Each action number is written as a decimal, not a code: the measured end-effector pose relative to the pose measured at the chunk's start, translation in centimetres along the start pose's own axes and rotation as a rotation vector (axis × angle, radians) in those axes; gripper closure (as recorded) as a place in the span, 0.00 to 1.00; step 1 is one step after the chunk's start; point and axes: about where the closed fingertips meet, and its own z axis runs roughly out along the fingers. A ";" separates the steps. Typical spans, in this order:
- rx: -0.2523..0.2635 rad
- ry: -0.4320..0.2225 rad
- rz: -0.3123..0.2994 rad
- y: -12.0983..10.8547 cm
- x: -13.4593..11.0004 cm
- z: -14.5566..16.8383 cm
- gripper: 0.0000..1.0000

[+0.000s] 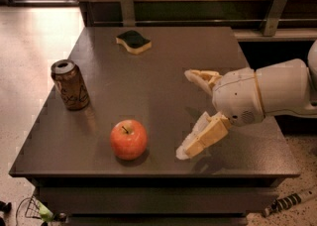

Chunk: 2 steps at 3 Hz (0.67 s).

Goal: Move apple near sponge

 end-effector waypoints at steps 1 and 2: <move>-0.030 -0.089 0.016 1.1 -2.1 2.0 0.00; -0.035 -0.100 0.016 1.3 -2.6 2.3 0.00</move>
Offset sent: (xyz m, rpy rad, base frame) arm -0.0059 0.0249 0.0050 0.0787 0.0118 0.0249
